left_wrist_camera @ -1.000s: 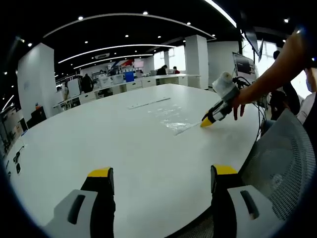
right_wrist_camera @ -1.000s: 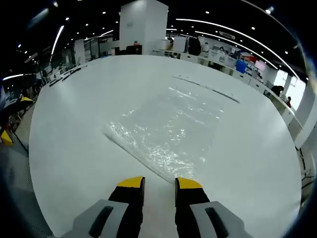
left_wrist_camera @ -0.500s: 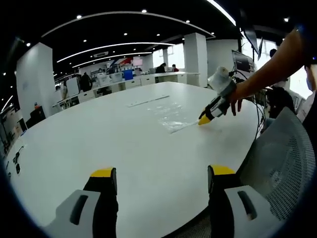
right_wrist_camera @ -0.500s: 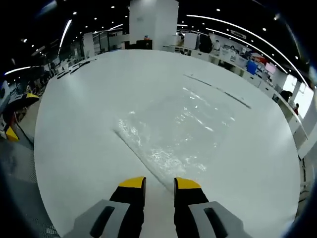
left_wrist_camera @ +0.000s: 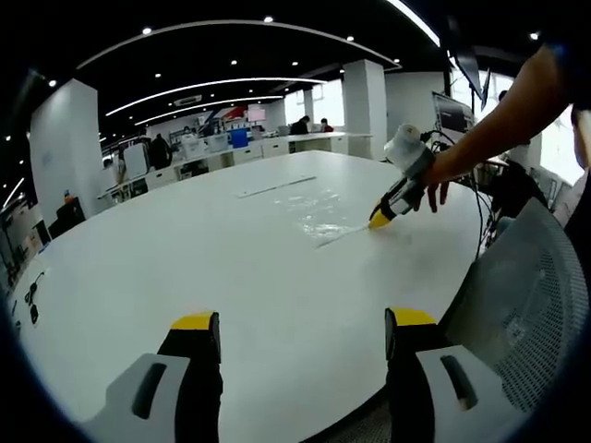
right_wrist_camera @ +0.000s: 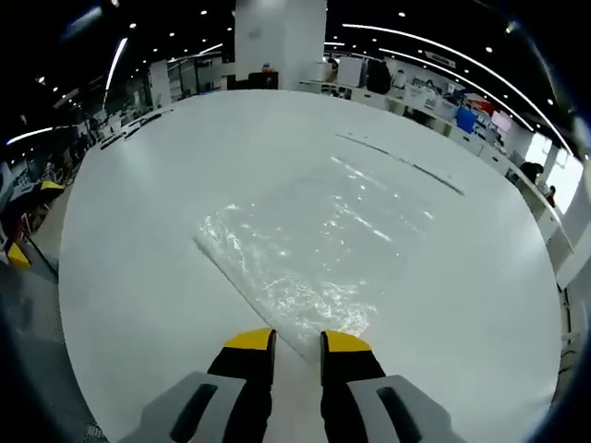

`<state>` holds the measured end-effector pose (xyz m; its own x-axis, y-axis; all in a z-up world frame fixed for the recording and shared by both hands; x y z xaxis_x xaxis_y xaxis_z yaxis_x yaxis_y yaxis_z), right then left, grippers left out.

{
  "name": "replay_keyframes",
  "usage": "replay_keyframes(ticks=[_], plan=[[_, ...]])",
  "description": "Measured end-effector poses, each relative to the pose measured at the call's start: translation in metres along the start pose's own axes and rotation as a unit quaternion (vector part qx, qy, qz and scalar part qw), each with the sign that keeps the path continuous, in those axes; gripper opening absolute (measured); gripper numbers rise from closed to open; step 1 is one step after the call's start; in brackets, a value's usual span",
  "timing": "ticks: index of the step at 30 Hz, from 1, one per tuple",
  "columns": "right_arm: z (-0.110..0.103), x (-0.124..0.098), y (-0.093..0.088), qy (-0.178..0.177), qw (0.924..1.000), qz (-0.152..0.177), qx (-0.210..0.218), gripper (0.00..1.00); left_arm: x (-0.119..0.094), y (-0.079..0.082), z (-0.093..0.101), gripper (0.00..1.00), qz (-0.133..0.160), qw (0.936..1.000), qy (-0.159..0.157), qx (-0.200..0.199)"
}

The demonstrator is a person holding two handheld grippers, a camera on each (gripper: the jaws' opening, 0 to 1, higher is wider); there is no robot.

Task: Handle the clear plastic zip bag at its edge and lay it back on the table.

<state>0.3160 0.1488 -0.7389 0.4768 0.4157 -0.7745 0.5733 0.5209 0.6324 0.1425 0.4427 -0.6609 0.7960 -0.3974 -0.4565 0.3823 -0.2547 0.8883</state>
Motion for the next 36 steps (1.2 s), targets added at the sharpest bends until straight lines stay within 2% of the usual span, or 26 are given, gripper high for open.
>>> replay_keyframes(ticks=[3,5,9,19,24,25,30,34,36], plan=[[0.0,0.002,0.002,0.002,1.0,0.001,-0.003,0.1,0.0,-0.001,0.0,0.7,-0.002,1.0,-0.002,0.002],[-0.003,0.003,0.002,0.012,0.9996,0.001,-0.027,0.05,0.001,-0.001,0.0,0.69,-0.005,1.0,-0.002,0.003],[-0.002,0.003,0.003,0.021,0.999,-0.002,-0.039,0.02,0.001,-0.002,0.0,0.69,-0.007,1.0,-0.003,0.004],[-0.004,0.006,0.007,0.039,0.9971,-0.022,-0.061,0.0,0.001,-0.003,0.0,0.67,-0.009,0.9999,-0.002,0.005],[-0.013,0.002,0.007,0.059,0.9924,-0.034,-0.102,0.0,0.001,-0.003,0.0,0.66,-0.01,0.9999,-0.002,0.006],[-0.016,0.001,0.007,0.067,0.9893,-0.037,-0.124,0.0,0.001,-0.003,0.0,0.66,-0.01,0.9999,-0.002,0.006],[-0.019,-0.003,0.004,0.088,0.9892,-0.041,-0.11,0.0,0.001,-0.003,0.001,0.66,-0.011,0.9999,-0.004,0.007],[-0.022,-0.007,0.001,0.096,0.983,-0.043,-0.151,0.0,0.001,-0.003,0.001,0.66,-0.011,0.9999,-0.004,0.007],[-0.023,-0.01,0.0,0.098,0.982,-0.045,-0.155,0.0,0.001,-0.003,0.001,0.66,-0.012,0.9999,-0.005,0.008]])
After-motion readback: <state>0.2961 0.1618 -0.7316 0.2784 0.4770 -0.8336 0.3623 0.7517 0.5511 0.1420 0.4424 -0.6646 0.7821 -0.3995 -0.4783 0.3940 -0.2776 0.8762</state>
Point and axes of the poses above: the point that each gripper's makers call its tool centre point, and the gripper's own axes: x roughly forward along the fingers, z roughly to its right, y roughly out of its top, the point moved 6 cm from there along -x, roughly backward along the fingers, and after that the axes turned 1 degree about y, right-handed, at the moved point
